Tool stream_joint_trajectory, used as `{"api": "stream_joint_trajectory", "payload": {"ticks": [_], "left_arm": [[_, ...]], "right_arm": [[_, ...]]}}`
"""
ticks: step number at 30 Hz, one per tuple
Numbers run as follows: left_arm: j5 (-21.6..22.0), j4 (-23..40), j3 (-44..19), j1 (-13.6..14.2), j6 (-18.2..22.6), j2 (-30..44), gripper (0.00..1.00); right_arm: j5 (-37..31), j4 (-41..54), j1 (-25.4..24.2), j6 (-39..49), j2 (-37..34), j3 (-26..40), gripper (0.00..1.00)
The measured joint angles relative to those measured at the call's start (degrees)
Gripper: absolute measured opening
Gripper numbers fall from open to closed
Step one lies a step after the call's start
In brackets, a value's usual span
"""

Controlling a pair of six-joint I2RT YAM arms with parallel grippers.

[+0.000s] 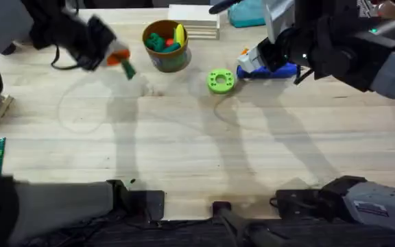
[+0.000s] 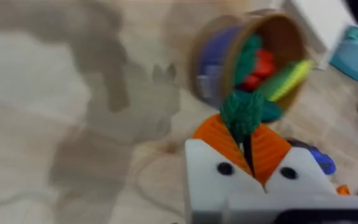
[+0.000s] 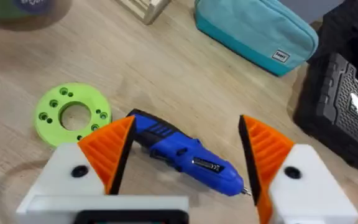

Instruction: Pick up the gripper from the table and insert it into the empty holder that is missing its gripper. Then pick up a screw, insert it into the mounting hole, and use the screwdriver to tighten it. Finally, clean up the table by picking up the vegetable and placing it into the bucket.

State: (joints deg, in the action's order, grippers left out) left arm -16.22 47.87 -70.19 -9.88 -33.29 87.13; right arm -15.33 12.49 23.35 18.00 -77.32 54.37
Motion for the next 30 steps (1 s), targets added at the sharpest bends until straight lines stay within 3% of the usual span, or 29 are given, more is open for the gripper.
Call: {"api": "stream_joint_trajectory", "payload": {"ticks": [5,12,20,26,27,30], "left_arm": [[-3.75,-9.09,-0.22,6.09,4.05,-1.99,0.020],[-3.91,-21.19,-0.22,13.16,10.10,1.72,0.020],[-2.61,-27.52,-0.22,14.02,16.71,8.57,0.020],[-2.35,-28.78,-0.22,14.02,18.50,10.54,0.020],[-2.36,-28.78,-0.22,14.02,18.77,10.54,0.053],[-2.17,-28.36,-0.22,14.02,19.44,10.75,0.335]], "right_arm": [[-0.02,0.00,0.00,0.00,0.00,0.01,0.968],[-0.02,0.00,0.00,0.00,0.00,0.02,0.969],[-0.01,0.00,0.00,0.00,0.00,0.00,0.970],[-0.02,0.00,0.00,0.00,0.00,0.00,0.970],[-0.02,0.00,0.00,0.00,0.00,0.02,0.970],[-0.02,0.00,0.00,0.00,0.00,0.02,0.970]]}}
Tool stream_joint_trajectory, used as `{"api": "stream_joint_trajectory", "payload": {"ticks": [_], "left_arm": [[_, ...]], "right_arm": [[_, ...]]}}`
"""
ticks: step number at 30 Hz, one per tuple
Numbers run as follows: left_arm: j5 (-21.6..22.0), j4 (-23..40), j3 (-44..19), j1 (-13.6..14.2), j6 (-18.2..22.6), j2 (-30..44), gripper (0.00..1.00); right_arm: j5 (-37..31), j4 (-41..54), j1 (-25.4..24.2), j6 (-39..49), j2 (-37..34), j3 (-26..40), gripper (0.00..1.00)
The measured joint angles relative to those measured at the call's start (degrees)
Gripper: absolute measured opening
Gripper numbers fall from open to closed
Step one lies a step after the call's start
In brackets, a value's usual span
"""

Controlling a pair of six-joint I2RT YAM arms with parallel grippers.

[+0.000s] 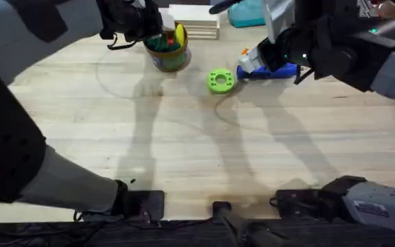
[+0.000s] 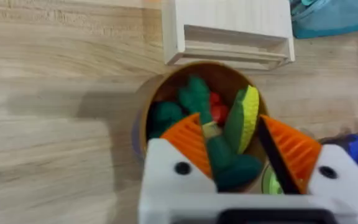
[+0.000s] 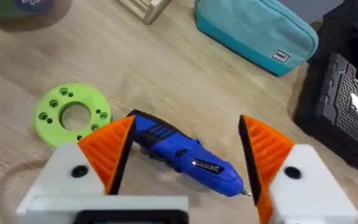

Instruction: Pick up the gripper from the table and insert it into the empty holder that is missing its gripper. Then pick up a screw, insert it into the mounting hole, and use the screwdriver to tighten it. Finally, clean up the table by picking up the vegetable and placing it into the bucket.

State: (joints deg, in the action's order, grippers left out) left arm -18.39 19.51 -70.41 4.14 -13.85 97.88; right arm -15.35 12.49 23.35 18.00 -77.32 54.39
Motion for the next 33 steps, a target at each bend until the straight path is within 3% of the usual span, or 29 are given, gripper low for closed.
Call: {"api": "stream_joint_trajectory", "payload": {"ticks": [6,7,8,12,16,21,26,33], "left_arm": [[-0.06,-2.20,-0.02,0.00,0.56,0.20,0.797],[-0.28,-2.23,-0.04,0.00,0.91,0.20,0.930],[-0.71,-2.19,-0.04,0.00,1.18,0.19,0.967],[-3.06,-1.76,-0.04,0.00,2.13,-0.74,0.987],[-4.48,2.21,-0.11,0.00,4.85,-5.92,0.986],[-5.46,12.58,-0.96,0.00,9.84,-16.23,0.986],[-8.46,27.07,-1.60,0.00,17.05,-25.36,0.986],[-10.02,44.86,-1.62,0.00,27.44,-31.02,0.986]], "right_arm": [[0.00,0.00,0.00,0.00,0.00,0.00,0.970],[0.00,0.00,0.00,-0.02,0.00,0.00,0.970],[0.00,0.00,0.00,-0.13,0.00,-0.01,0.971],[0.02,0.57,0.00,-3.18,1.66,-0.02,0.990],[0.00,2.79,0.00,-7.29,8.20,0.00,0.989],[0.02,8.72,0.00,-10.48,18.19,0.00,0.990],[0.02,13.09,0.00,-11.63,25.76,0.00,0.990],[0.22,21.01,0.00,-12.24,32.01,0.00,0.990]]}}
